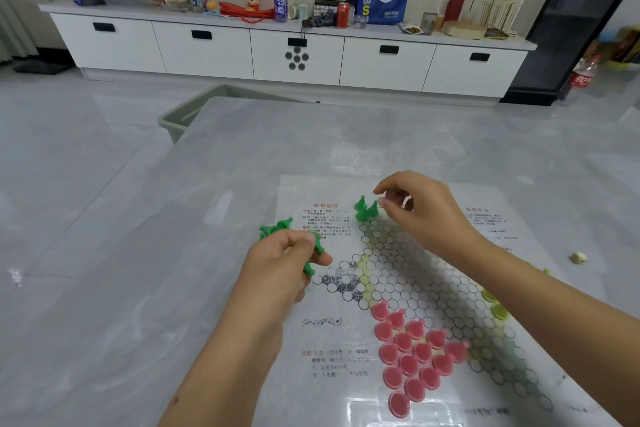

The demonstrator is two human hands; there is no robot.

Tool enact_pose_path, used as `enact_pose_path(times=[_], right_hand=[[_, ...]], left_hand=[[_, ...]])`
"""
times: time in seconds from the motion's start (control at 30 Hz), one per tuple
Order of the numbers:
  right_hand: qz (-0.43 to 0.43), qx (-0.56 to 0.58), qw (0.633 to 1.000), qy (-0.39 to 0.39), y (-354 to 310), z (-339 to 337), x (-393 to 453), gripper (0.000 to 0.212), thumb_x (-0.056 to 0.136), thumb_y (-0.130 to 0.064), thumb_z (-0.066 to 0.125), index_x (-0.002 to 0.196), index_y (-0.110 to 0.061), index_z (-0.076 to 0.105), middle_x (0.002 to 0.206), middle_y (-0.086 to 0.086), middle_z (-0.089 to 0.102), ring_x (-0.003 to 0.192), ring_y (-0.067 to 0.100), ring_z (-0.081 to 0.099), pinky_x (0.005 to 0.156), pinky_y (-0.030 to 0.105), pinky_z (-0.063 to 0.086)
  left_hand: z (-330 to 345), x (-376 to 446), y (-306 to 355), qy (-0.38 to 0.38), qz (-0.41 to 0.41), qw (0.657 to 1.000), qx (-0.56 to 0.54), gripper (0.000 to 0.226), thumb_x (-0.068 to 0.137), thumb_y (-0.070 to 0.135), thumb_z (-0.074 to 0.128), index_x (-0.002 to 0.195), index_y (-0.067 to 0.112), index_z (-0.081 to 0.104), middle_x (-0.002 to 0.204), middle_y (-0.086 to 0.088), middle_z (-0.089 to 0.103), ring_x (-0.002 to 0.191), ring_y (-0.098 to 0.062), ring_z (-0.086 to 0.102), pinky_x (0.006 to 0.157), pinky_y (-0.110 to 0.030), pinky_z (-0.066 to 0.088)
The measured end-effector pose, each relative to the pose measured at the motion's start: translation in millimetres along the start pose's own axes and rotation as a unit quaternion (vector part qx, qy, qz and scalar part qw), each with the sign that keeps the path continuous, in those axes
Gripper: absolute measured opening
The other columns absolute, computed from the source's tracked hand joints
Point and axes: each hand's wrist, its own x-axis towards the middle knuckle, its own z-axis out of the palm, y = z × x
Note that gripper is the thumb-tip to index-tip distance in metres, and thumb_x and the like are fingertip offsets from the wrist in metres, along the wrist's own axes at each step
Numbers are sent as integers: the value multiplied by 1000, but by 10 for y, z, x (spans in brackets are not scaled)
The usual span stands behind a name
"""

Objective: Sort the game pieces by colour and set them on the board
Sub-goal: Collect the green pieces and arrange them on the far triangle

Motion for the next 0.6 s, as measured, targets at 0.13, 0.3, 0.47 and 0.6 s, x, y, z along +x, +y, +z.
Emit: enact_pose_path(times=[0.13,0.3,0.47,0.6], right_hand=[[-179,-31,981,-73,-372,-19,-165,14,82,-16,65,96,-18,66,82,-13,53,70,-2,46,64,16,43],[-226,14,972,-58,-623,64,-254,12,80,-19,65,88,-11,68,78,2,63,69,9,51,56,26,47],[-219,23,974,-44,-625,107,-262,9,81,-17,65,85,-10,69,76,2,64,68,10,53,57,22,45],[-85,62,994,-2,-467,127,-200,3,81,-18,65,82,-16,67,73,-10,61,64,1,52,62,12,44]], left_hand=[[-20,7,18,-12,-19,999,-48,27,90,19,53,64,10,56,46,6,57,32,-3,27,30,-13,21],[-4,-15,24,-25,-22,997,-70,34,90,20,53,57,12,53,45,4,52,31,-4,26,29,-12,20],[0,-9,23,-34,-27,997,-57,34,91,20,51,59,14,57,45,4,51,33,-5,28,31,-12,21],[30,21,22,-8,-63,996,-60,14,92,18,46,89,16,60,54,0,54,41,-8,36,33,-16,25]])
